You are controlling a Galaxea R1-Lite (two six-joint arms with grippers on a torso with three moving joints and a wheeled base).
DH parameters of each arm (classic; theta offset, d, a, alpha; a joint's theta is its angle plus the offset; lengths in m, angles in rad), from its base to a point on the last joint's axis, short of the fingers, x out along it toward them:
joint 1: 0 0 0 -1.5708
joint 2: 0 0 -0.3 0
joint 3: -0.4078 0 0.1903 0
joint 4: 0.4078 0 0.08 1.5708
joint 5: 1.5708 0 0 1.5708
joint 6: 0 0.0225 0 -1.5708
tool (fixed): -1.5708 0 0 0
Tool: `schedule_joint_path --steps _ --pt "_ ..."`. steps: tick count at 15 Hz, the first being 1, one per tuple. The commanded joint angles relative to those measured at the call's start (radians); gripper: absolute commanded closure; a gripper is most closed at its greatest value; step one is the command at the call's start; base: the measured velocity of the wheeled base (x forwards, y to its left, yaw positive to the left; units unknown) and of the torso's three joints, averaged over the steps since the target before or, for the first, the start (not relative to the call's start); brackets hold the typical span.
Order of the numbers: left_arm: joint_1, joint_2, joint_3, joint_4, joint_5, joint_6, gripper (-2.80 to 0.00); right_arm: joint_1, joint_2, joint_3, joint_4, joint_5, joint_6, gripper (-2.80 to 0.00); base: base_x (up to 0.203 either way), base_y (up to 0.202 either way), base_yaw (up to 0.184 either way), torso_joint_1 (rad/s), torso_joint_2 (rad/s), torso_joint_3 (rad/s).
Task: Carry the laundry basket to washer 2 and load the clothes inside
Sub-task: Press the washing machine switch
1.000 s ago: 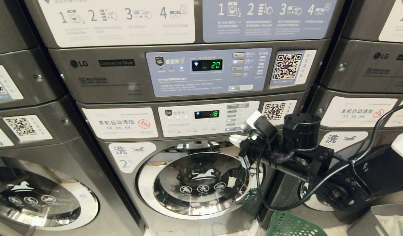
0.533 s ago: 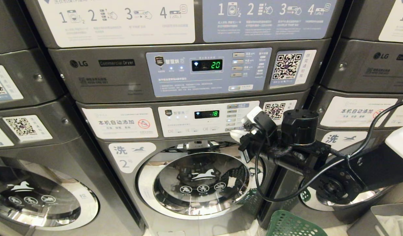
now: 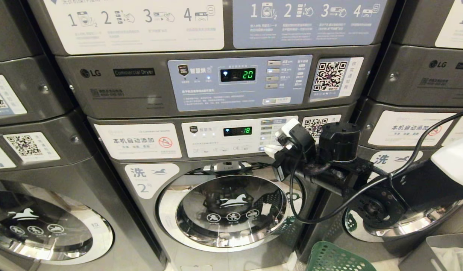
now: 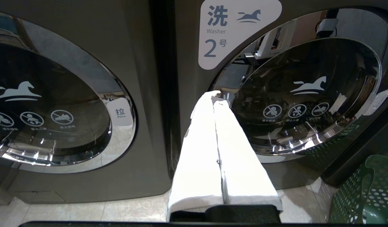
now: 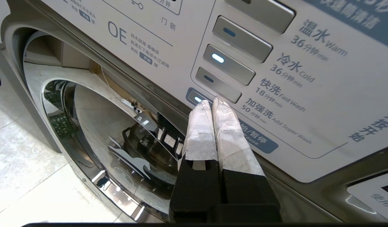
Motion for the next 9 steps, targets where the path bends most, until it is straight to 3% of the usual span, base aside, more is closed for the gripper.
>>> schedule_joint_path --steps 1,9 --pt "0.001 0.0 0.008 -0.001 0.0 0.0 0.0 0.001 0.015 -0.012 -0.006 -0.005 -0.003 0.0 0.0 0.0 0.0 0.0 0.0 0.0" --pt "0.001 0.0 0.009 -0.001 0.0 0.0 0.0 0.001 0.038 -0.017 -0.007 -0.008 -0.003 0.0 0.0 0.0 0.0 0.0 0.0 0.0"
